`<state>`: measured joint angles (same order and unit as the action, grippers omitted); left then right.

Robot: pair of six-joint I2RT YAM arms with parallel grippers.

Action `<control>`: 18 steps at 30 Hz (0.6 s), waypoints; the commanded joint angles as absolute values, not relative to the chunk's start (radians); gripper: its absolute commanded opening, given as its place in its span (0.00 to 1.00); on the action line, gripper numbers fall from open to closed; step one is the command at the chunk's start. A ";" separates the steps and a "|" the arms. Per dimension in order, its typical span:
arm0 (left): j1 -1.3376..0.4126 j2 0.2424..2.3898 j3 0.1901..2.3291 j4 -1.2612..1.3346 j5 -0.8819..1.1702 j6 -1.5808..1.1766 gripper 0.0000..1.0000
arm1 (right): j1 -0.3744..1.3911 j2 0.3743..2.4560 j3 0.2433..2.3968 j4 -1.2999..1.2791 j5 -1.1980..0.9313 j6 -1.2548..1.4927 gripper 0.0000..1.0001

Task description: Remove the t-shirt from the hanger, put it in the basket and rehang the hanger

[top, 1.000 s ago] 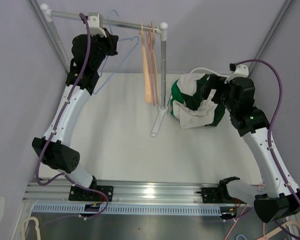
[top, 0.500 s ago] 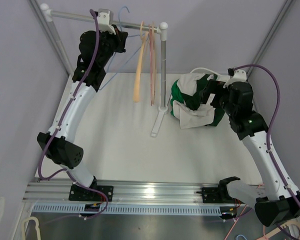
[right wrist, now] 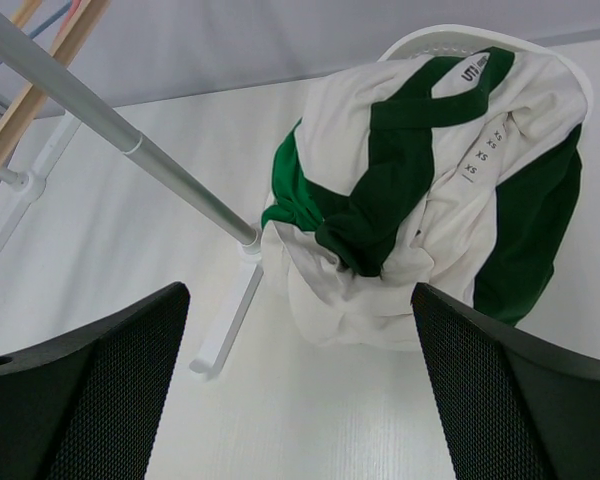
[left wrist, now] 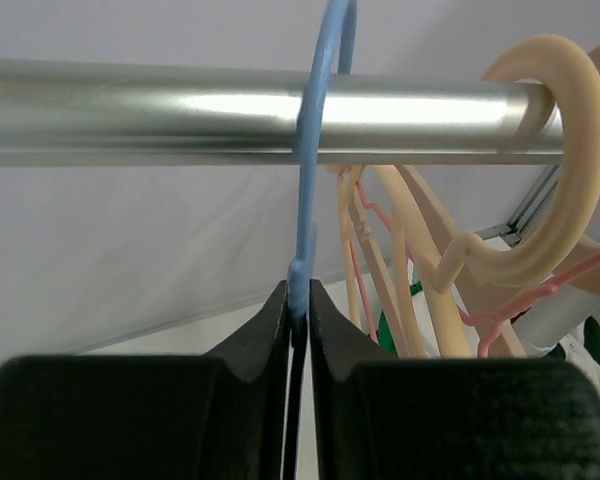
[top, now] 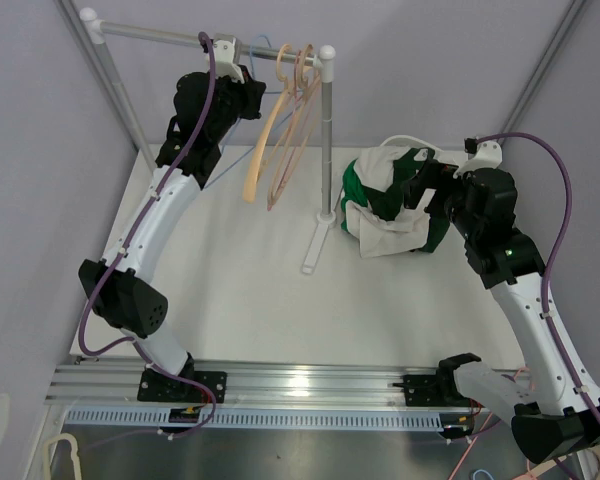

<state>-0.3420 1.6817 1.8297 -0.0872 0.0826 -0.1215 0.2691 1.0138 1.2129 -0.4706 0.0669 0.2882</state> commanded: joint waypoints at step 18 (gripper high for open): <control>-0.348 1.244 1.599 -0.216 -0.167 -0.113 0.99 | 0.259 1.094 1.401 -0.465 0.219 0.296 1.00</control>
